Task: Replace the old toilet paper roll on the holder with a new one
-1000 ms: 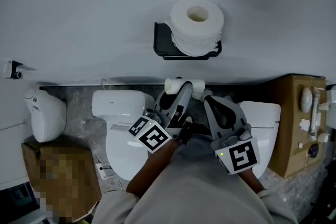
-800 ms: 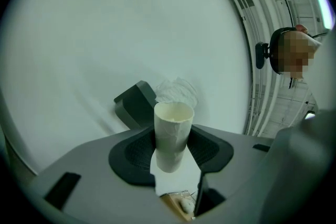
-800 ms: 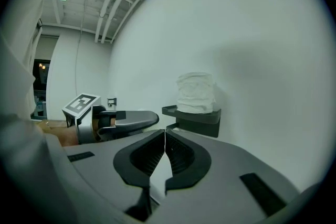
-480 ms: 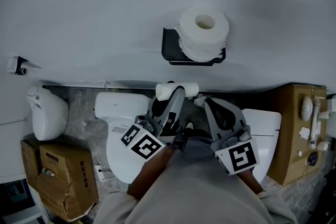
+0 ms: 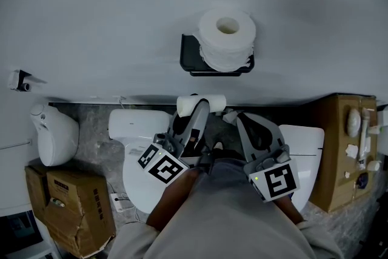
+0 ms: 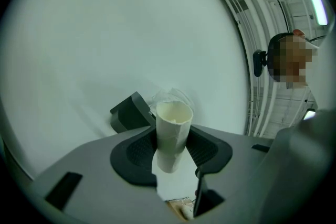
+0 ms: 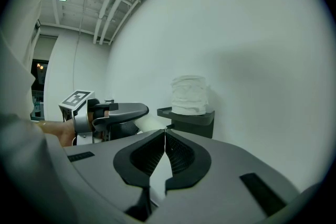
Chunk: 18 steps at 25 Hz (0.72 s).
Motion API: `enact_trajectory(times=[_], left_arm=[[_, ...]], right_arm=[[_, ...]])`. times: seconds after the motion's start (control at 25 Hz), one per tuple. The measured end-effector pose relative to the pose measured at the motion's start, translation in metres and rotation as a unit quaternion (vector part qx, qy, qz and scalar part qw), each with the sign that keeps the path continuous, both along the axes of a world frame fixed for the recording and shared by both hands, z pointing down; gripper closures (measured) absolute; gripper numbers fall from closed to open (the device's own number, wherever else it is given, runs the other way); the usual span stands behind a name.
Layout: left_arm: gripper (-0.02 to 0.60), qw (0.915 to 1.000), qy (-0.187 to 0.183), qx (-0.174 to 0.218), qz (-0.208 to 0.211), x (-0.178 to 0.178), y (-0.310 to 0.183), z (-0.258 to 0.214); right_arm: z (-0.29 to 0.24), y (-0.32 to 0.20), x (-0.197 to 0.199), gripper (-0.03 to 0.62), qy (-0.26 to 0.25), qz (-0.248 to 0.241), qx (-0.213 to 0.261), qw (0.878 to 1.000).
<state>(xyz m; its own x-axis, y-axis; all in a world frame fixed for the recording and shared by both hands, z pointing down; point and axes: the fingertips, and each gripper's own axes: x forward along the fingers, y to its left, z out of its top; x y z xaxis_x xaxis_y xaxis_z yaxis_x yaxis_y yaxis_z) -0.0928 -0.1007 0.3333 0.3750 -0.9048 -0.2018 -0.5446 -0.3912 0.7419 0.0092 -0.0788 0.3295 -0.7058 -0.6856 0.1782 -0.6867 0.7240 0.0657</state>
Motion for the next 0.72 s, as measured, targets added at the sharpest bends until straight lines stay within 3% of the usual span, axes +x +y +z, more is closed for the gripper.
enact_trajectory(times=[0.2,0.72], left_arm=[[0.405,0.9997,0.016,0.002,0.015,0.005,-0.002,-0.001],[0.403,0.9997,0.008,0.004,0.021,0.007,-0.001,-0.002]], right_arm=[[0.008,0.000,0.009,0.577,0.011,0.007,-0.017,1.000],[-0.007,-0.006,0.015,0.577,-0.016,0.020,0.001,1.000]])
